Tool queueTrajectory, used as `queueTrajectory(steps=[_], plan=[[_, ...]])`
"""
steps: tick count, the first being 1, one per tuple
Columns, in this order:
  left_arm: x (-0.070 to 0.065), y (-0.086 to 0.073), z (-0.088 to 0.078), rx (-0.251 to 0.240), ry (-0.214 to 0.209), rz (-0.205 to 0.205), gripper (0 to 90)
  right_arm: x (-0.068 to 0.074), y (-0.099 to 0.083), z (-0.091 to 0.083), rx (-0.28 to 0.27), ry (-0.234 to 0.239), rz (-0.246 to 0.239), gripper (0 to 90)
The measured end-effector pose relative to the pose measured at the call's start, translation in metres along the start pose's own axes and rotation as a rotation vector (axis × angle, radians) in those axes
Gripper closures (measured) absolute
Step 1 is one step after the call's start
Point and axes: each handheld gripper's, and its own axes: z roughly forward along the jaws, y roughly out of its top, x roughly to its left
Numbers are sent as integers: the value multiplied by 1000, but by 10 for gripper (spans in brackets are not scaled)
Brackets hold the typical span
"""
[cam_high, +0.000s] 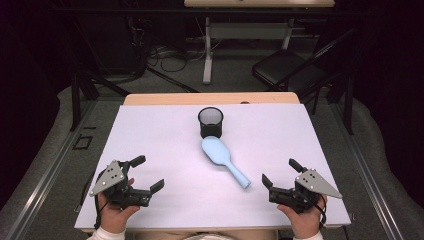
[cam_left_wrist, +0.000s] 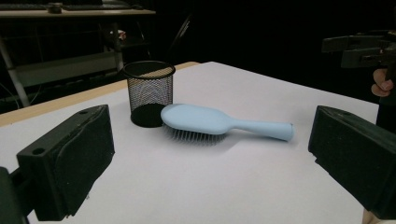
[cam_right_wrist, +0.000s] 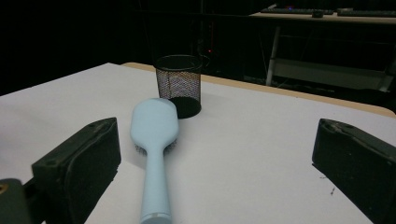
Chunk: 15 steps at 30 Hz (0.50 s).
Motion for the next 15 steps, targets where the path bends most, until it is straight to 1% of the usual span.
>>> queueTrajectory(steps=[5, 10, 15], plan=[[1, 0, 0, 6, 4, -5, 3, -1, -2, 3, 25, 3, 0, 8], [1, -1, -2, 10, 4, -9, 3, -1, -1, 6, 34, -5, 0, 8], [2, -1, -3, 7, 10, -7, 3, 0, -2, 9, 41, 3, -4, 8]])
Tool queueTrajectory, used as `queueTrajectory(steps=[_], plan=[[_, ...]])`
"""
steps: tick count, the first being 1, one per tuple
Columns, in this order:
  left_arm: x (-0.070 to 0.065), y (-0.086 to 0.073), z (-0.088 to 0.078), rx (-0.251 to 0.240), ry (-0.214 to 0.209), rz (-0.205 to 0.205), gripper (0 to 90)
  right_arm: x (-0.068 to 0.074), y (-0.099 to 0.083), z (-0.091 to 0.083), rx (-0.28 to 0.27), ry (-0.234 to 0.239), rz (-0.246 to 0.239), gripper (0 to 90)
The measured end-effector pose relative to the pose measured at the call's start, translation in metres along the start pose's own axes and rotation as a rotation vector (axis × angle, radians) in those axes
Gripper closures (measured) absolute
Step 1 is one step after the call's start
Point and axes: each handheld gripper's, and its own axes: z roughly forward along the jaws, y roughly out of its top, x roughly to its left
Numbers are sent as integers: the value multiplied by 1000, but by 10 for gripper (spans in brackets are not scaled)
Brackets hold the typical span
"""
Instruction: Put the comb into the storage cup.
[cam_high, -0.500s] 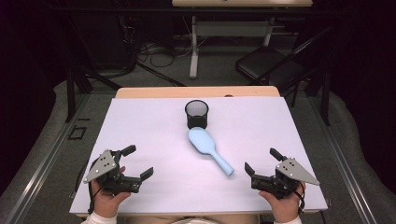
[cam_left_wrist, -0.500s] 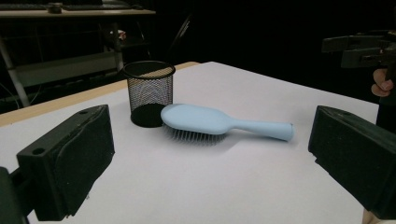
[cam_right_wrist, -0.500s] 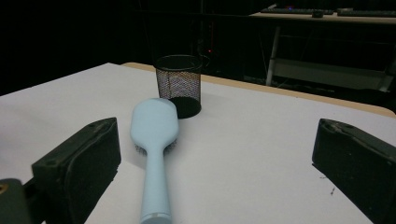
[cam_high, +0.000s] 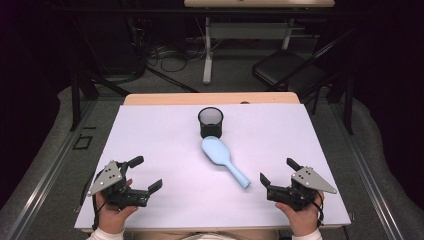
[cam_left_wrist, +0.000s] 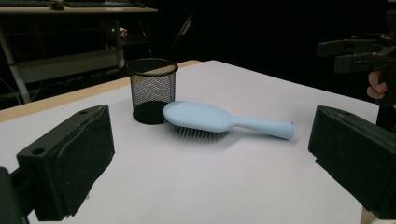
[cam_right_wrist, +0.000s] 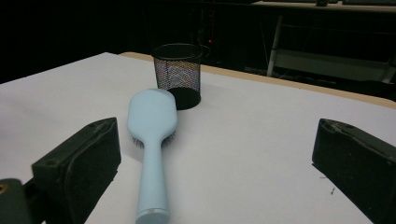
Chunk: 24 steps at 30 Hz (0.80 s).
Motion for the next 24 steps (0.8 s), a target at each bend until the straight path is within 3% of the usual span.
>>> queueTrajectory(steps=[11, 18, 24], plan=[[-1, -1, 1, -4, -5, -4, 3, 0, -1, -1, 13, 1, -1, 8], [2, 0, 3, 18, -33, -51, 3, -1, 0, 1, 43, -6, 11, 10], [3, 1, 2, 31, -28, -73, 3, -2, 1, 3, 74, 7, 17, 23]])
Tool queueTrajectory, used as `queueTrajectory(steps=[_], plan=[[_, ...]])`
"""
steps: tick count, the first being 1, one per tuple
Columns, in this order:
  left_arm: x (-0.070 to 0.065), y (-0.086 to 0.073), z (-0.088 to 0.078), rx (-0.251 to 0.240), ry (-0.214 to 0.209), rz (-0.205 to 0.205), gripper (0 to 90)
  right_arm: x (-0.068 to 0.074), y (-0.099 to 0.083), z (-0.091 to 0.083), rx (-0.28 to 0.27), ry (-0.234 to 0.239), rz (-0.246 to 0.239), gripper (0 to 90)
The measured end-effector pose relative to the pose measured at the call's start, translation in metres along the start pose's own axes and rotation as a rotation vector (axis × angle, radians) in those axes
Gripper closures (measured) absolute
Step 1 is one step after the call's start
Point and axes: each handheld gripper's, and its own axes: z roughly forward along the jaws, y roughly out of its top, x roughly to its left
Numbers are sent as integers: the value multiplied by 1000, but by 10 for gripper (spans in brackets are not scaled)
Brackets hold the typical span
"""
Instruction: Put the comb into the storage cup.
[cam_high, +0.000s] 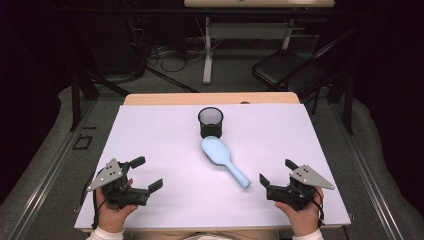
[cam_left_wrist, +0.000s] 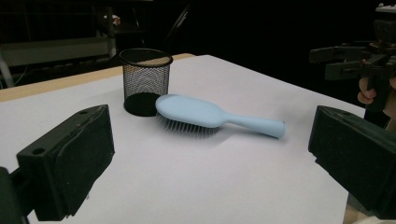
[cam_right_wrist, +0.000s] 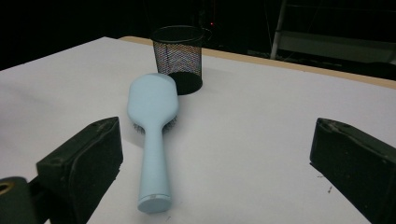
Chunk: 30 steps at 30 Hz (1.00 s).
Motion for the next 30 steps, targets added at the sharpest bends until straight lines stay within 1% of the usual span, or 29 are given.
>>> queueTrajectory(steps=[4, 6, 7, 9, 10, 11, 12, 18, 22, 26, 27, 29, 30], plan=[[1, 0, 0, -2, 4, -6, 3, 2, 2, 2, 10, 7, -3, 33], [2, 0, 0, -1, 17, -8, 3, 2, 2, 2, 17, 9, -4, 36], [3, 1, 0, 0, 17, -15, 3, 3, 4, 4, 30, 15, -4, 37], [4, 1, 0, 2, 28, -20, 3, 3, 5, 6, 40, 21, -4, 45], [4, 1, 0, 2, 28, -20, 3, 3, 5, 6, 40, 21, -4, 45], [6, 1, 0, 3, 28, -25, 3, 4, 6, 7, 57, 24, -7, 45], [6, 1, 0, 3, 28, -28, 3, 4, 7, 8, 62, 25, -11, 45], [8, 2, 0, 7, 37, -26, 3, 4, 10, 15, 111, 30, -23, 50], [7, 2, -1, 3, 40, -23, 3, 5, 13, 19, 150, 31, -17, 75], [7, 2, -2, -2, 43, -21, 3, 6, 15, 22, 165, 40, -16, 76], [6, 2, -3, 1, 44, -18, 3, 7, 18, 25, 181, 42, -19, 75], [6, 2, -3, 3, 41, -13, 3, 8, 19, 26, 188, 47, -18, 76], [5, 1, -3, 3, 46, -10, 3, 9, 22, 29, 200, 48, -26, 75]])
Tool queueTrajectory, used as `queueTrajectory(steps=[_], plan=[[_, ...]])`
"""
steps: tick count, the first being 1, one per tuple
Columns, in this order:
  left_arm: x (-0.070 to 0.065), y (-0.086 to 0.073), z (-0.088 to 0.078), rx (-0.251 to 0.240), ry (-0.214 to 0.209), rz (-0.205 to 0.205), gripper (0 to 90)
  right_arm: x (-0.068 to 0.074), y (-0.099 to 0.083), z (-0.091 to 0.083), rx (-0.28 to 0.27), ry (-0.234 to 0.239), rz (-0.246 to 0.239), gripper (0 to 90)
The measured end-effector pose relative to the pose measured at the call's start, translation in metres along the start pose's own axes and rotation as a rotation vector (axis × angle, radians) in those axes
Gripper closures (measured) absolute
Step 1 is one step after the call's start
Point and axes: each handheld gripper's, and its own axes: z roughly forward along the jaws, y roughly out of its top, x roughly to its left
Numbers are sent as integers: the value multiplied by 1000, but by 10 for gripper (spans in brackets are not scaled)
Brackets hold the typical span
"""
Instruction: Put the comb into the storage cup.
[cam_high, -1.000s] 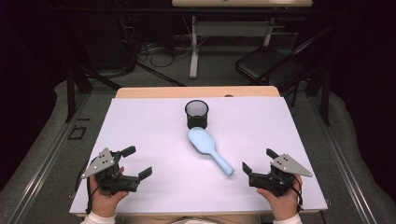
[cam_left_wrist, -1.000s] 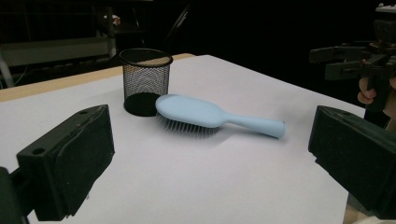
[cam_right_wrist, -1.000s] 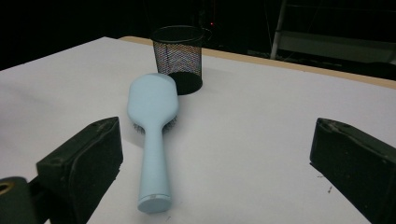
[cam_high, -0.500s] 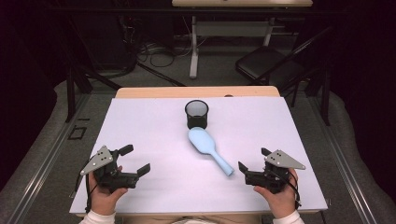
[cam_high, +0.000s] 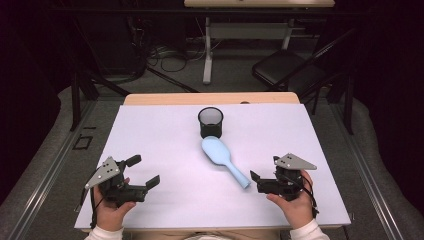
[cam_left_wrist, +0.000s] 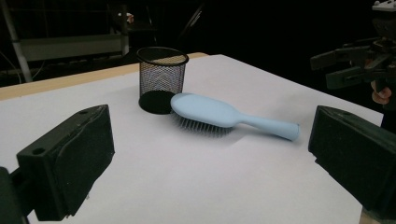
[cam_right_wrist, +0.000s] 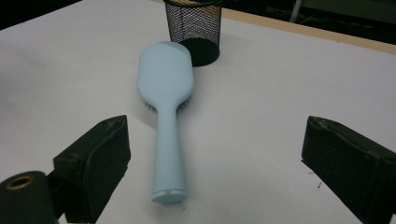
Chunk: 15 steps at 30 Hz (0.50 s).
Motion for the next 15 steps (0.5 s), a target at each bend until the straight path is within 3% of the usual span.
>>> queueTrajectory(steps=[6, 11, 15], plan=[[-4, -3, 3, 14, -3, 16, 3, 4, 6, 6, 27, 12, -12, 60], [-10, -4, 7, 34, -13, 45, 3, 5, 11, 16, 95, 0, -40, 4], [-11, -5, 8, 44, -11, 49, 3, 4, 13, 22, 145, 6, -37, 0]])
